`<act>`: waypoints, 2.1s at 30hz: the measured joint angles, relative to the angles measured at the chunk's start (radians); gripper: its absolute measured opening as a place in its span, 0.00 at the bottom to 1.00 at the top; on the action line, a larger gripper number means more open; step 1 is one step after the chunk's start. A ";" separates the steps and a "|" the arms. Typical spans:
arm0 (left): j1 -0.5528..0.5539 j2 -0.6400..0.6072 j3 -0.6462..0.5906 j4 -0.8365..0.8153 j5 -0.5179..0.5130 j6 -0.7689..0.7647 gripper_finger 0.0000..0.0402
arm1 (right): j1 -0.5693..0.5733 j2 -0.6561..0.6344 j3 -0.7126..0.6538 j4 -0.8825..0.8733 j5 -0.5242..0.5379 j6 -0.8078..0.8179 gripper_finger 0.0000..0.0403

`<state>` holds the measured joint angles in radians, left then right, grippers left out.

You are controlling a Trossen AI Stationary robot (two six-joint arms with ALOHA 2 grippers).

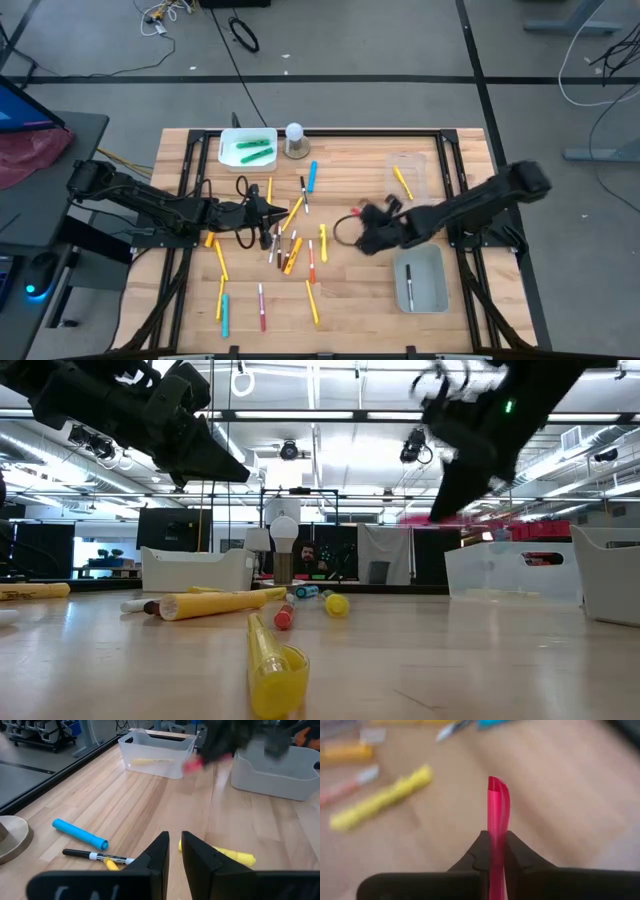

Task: Pick & Place Markers
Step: Put the pink pen into the transparent bin, then put the light brown marker pen into the gray bin

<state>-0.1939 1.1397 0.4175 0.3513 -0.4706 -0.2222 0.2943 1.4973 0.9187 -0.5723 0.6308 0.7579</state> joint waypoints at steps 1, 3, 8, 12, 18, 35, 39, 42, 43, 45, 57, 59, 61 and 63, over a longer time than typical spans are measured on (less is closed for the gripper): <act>0.000 0.000 0.000 -0.002 0.000 0.000 0.14 | -0.006 -0.046 0.002 -0.040 0.026 0.022 0.04; 0.000 0.000 0.000 -0.002 0.000 0.000 0.14 | -0.030 -0.126 0.003 -0.134 0.060 0.062 0.04; 0.000 0.000 0.000 -0.005 0.000 0.000 0.14 | -0.166 -0.268 0.001 -0.327 0.076 0.108 0.06; 0.000 0.000 0.000 -0.006 0.000 0.000 0.14 | -0.343 -0.303 -0.042 -0.343 0.021 0.037 0.05; 0.000 0.000 0.000 -0.008 0.000 0.000 0.14 | -0.609 -0.303 -0.224 -0.127 -0.209 -0.150 0.06; 0.001 0.000 0.000 -0.008 -0.008 0.000 0.14 | -0.859 -0.303 -0.466 0.210 -0.430 -0.191 0.09; 0.001 0.000 0.000 -0.008 -0.008 0.000 0.14 | -0.859 -0.304 -0.477 0.219 -0.430 -0.184 0.14; 0.001 0.000 0.000 -0.008 -0.008 0.000 0.14 | -0.859 -0.304 -0.481 0.232 -0.424 -0.182 0.19; 0.001 0.000 0.000 -0.008 -0.008 0.000 0.14 | -0.859 -0.304 -0.481 0.240 -0.415 -0.181 0.21; 0.001 0.000 0.000 -0.008 -0.008 0.000 0.14 | -0.860 -0.304 -0.481 0.247 -0.397 -0.190 0.24; 0.001 0.000 0.000 -0.007 -0.008 -0.002 0.14 | -0.848 -0.441 -0.403 0.189 -0.434 -0.248 0.39; 0.001 0.000 0.000 -0.007 -0.008 -0.009 0.14 | -0.819 -0.479 -0.378 0.188 -0.448 -0.252 0.38; 0.001 0.000 0.000 -0.005 -0.008 -0.020 0.14 | -0.770 -0.514 -0.358 0.206 -0.450 -0.261 0.37; 0.001 0.000 0.000 -0.004 -0.007 -0.031 0.14 | -0.698 -0.540 -0.355 0.280 -0.458 -0.261 0.35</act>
<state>-0.1930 1.1397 0.4175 0.3470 -0.4778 -0.2534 -0.4039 0.9575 0.5636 -0.2925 0.1723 0.4965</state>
